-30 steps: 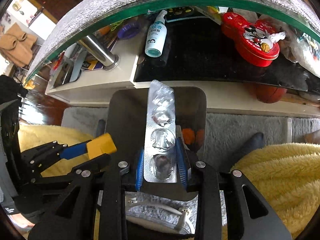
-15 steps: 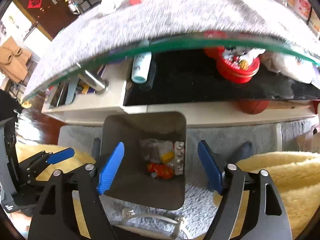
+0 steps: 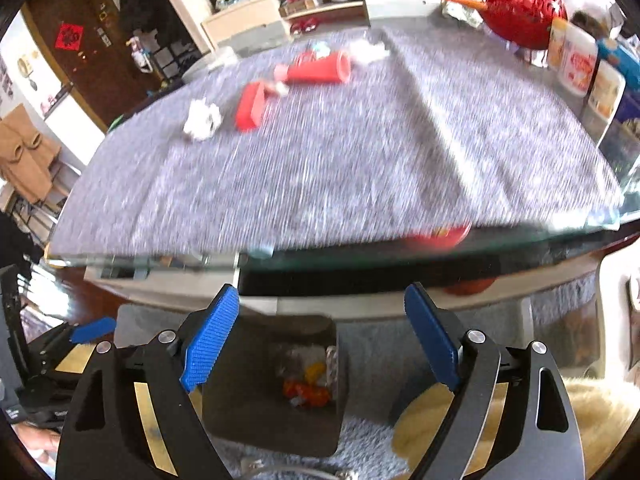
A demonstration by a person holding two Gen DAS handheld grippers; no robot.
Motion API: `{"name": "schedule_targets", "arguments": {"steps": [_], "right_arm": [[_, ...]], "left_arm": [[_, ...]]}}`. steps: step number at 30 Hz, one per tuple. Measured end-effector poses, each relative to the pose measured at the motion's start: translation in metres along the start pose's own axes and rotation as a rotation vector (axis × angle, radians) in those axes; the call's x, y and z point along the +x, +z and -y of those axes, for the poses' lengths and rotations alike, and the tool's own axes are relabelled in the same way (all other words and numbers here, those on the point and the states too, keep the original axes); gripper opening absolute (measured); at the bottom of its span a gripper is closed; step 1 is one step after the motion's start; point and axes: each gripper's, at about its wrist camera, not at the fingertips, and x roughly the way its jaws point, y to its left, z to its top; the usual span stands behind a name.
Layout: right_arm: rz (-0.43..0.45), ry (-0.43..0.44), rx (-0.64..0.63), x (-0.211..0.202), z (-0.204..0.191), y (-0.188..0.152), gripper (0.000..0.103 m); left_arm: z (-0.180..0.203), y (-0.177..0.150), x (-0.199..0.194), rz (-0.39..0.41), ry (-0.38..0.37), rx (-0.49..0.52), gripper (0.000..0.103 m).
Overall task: Collect trash
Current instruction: 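Raise both tools back over the table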
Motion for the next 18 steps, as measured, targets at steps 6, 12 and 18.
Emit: {"name": "schedule_targets", "arguments": {"steps": [6,12,18], "right_arm": [[0.034,-0.004,-0.015,0.003,0.000,0.034,0.086],[0.054,-0.002,-0.034,0.017,-0.008,0.073,0.086],[0.059,-0.022,-0.029,0.038,-0.002,0.112,0.086]], "left_arm": [[-0.001,0.043,-0.006,0.043,0.023,0.011,0.083],[0.000,0.085,0.004,0.058,0.043,0.030,0.082],[-0.004,0.129,0.019,0.065,0.041,0.026,0.082]]}}
